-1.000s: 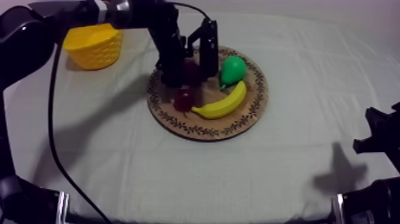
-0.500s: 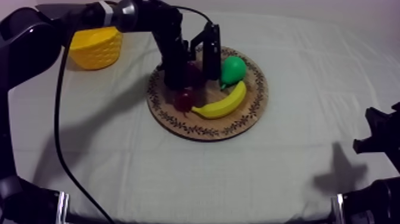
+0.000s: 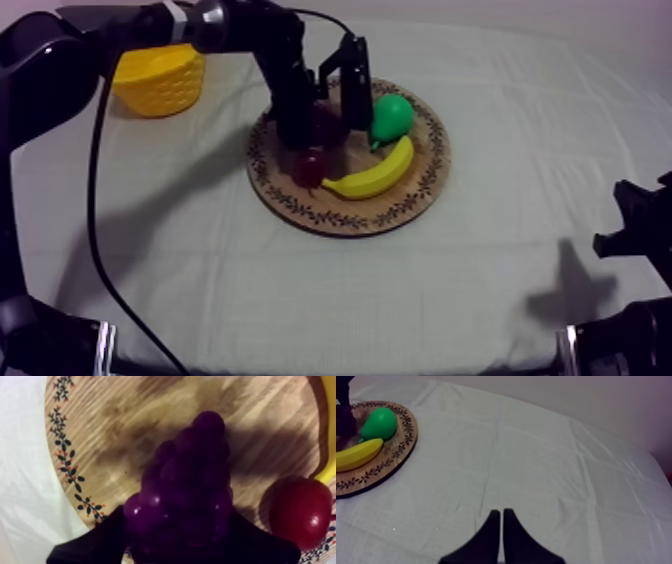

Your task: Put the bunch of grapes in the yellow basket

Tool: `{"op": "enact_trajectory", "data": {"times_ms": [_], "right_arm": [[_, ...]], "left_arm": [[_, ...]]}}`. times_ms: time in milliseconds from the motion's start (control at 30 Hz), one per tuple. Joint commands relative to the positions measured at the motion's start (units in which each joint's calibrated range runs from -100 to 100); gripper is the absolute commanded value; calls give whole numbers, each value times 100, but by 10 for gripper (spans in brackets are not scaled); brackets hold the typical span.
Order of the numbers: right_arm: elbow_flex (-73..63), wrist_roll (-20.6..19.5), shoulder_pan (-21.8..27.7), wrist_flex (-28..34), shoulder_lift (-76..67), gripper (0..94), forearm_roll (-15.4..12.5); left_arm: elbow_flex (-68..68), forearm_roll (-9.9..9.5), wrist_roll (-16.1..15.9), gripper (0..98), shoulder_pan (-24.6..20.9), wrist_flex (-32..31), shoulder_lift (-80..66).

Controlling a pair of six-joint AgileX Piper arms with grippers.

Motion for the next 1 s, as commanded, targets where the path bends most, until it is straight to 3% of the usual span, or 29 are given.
{"op": "enact_trajectory", "data": {"times_ms": [0,333,633,800,967], "right_arm": [[-1,1,1,-2,-2,5,1],[-1,1,1,-2,-2,5,1],[-1,1,1,-2,-2,5,1],[-1,1,1,-2,-2,5,1],[-1,1,1,-2,-2,5,1]], "left_arm": [[181,-35,86,420,11,-118,-175],[1147,-69,845,424,131,-203,-1835],[2439,35,1910,429,187,-137,-3609],[2940,126,2306,433,-15,24,-4344],[3214,298,2415,437,-519,182,-4829]]}}
